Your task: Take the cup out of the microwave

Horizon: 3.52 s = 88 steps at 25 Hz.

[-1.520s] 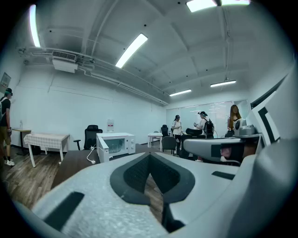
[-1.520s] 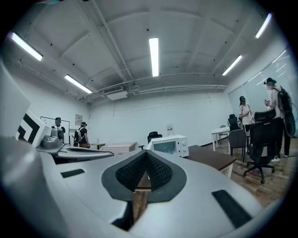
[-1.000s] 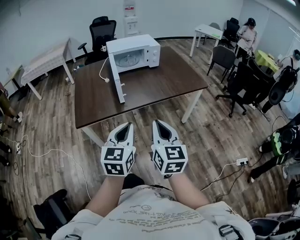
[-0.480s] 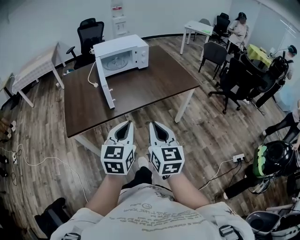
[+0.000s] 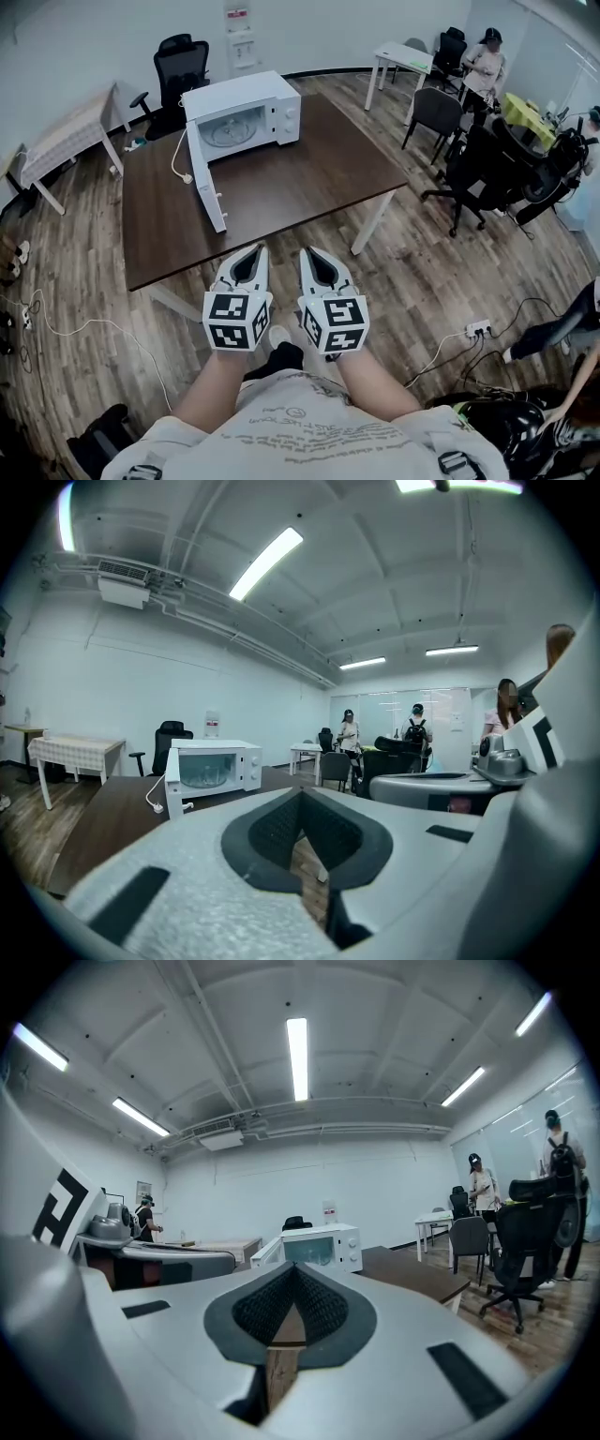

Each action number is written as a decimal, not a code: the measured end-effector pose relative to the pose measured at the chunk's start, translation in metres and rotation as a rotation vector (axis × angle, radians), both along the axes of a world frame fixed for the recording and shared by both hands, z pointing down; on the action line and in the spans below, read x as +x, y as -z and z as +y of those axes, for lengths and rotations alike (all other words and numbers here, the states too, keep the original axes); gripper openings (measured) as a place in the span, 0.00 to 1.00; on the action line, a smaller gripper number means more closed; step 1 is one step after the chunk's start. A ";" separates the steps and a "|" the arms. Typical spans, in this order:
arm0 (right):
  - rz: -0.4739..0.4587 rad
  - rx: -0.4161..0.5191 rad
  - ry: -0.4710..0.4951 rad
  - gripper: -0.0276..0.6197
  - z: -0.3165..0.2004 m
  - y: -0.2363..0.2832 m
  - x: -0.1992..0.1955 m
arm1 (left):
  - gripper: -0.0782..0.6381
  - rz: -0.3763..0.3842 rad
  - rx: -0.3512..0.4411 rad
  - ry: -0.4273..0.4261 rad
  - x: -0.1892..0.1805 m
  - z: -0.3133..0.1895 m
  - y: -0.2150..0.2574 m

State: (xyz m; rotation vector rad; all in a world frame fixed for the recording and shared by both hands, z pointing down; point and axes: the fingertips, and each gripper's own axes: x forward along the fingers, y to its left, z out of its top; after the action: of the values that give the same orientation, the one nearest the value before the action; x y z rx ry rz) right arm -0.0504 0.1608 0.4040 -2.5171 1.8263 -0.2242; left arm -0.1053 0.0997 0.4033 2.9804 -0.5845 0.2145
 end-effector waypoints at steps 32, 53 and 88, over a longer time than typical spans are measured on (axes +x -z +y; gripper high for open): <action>-0.002 -0.042 0.055 0.07 -0.214 -0.007 0.146 | 0.12 -0.014 -0.052 -0.021 0.162 -0.212 -0.009; -0.024 -0.019 0.316 0.07 -0.318 -0.020 0.169 | 0.12 -0.020 -0.049 0.195 0.173 -0.295 -0.015; -0.033 -0.079 0.488 0.25 -0.523 -0.099 0.261 | 0.12 -0.082 -0.087 0.572 0.207 -0.436 -0.056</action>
State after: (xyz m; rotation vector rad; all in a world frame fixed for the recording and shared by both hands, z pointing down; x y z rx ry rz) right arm 0.2110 -0.3625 0.5031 -2.0491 2.4300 -0.3471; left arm 0.1016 -0.3359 0.4592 2.5929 -1.3547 0.2995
